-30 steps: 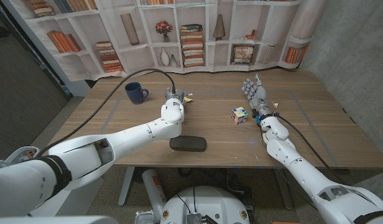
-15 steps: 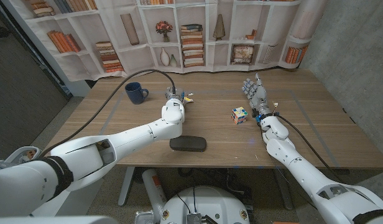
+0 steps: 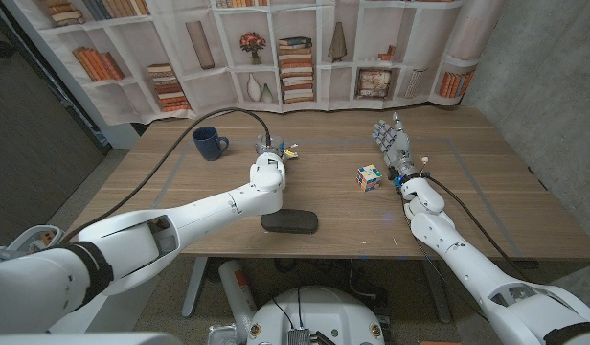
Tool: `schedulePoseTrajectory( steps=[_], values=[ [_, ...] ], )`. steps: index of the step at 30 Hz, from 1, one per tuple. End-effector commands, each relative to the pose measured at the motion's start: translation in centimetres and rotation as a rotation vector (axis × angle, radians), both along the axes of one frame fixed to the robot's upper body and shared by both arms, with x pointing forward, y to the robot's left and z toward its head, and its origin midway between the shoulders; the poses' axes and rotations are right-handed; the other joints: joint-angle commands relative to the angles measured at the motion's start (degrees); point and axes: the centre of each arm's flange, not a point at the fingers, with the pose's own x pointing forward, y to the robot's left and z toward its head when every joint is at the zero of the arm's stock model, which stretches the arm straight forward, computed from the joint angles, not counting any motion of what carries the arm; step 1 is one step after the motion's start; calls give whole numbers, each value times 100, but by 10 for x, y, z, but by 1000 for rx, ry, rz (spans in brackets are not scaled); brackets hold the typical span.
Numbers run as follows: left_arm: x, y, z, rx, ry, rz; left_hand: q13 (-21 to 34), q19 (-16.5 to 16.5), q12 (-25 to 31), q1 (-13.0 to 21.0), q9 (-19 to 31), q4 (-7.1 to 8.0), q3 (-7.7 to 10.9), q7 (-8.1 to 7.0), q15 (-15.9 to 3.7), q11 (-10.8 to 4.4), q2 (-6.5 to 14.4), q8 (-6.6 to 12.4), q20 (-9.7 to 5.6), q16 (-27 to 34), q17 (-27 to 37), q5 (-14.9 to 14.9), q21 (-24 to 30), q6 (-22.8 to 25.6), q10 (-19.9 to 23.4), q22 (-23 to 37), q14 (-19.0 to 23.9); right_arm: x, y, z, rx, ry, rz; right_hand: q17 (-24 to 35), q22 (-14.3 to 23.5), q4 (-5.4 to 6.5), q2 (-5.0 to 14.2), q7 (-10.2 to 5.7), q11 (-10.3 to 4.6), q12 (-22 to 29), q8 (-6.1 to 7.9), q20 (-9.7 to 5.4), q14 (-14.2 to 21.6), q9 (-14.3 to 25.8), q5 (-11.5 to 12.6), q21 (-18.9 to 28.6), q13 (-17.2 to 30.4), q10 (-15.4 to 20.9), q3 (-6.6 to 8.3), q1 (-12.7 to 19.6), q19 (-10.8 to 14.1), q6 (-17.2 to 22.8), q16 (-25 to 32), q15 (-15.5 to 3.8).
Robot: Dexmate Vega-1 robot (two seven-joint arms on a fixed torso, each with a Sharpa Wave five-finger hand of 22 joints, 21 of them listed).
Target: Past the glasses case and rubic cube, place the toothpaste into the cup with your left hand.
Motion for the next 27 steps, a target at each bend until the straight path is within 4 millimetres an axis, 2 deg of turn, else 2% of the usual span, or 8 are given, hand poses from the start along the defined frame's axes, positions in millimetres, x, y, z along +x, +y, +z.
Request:
schedulePoseTrajectory(
  steps=[1,11,27],
  values=[
    [-8,1,8,-29,-37,-4,33,-21,-29,29,-5,25,41,-13,-502,-13,28,-42,48,0,19,-53,-11,4,-34,6,-23,0,4,1,-9,-1,6,34,13,-27,36,6,6,-10,25,32,32,17,-6,-43,12,8,-2,-1,37,53,6,19],
    [-21,25,8,-33,-48,-12,38,-23,-21,33,-1,35,56,-19,-502,-24,23,-61,53,-1,19,-105,-19,51,-4,7,-31,-2,7,1,-11,-3,6,34,14,-33,37,16,8,-10,26,32,35,17,-7,-56,12,6,-5,2,42,56,6,16],
    [-27,41,7,-105,-110,-73,42,-36,-28,-7,2,66,48,-51,-537,-41,-17,-119,55,1,22,-158,-32,52,-13,7,-46,-4,8,-2,-16,3,8,33,14,-42,41,11,-1,-8,26,36,36,17,-7,-80,12,12,-9,7,47,59,5,13]
  ],
)
